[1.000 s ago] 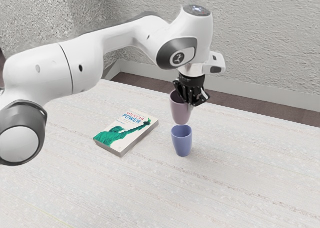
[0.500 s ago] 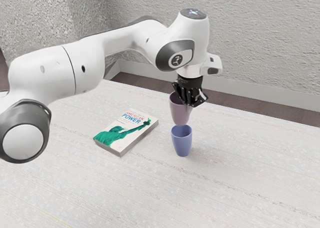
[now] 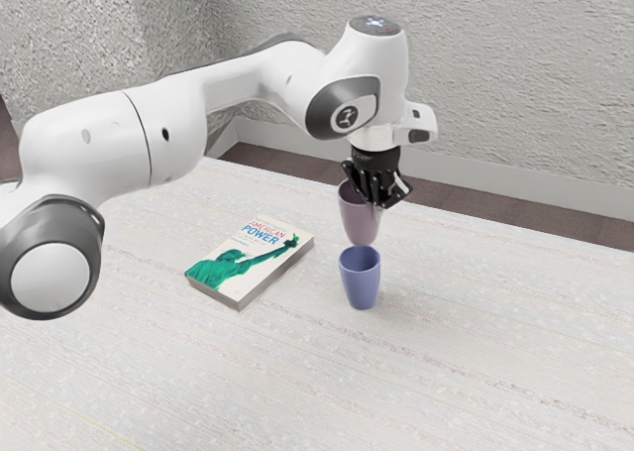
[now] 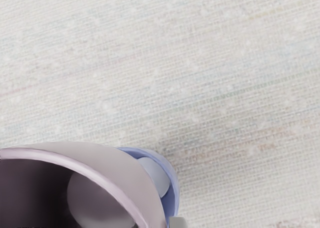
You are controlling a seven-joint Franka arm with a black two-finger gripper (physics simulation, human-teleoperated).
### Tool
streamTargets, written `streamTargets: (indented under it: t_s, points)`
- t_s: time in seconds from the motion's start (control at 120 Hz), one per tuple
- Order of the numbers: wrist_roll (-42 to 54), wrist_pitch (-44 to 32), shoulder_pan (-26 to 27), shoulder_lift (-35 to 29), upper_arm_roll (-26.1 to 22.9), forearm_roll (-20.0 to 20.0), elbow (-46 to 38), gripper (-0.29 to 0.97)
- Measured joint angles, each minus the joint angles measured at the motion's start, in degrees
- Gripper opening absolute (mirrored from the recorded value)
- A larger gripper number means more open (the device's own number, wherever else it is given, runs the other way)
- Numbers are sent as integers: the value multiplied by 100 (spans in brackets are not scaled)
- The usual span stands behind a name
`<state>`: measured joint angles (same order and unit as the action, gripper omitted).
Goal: Place the left cup onto the right cup
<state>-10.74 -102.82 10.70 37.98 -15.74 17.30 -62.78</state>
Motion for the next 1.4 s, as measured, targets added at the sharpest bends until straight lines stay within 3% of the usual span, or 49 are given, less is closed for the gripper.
streamTargets:
  t_s: [1.4]
  points:
    - [109, -282, -164, 287, 77, -482, -147, -10]
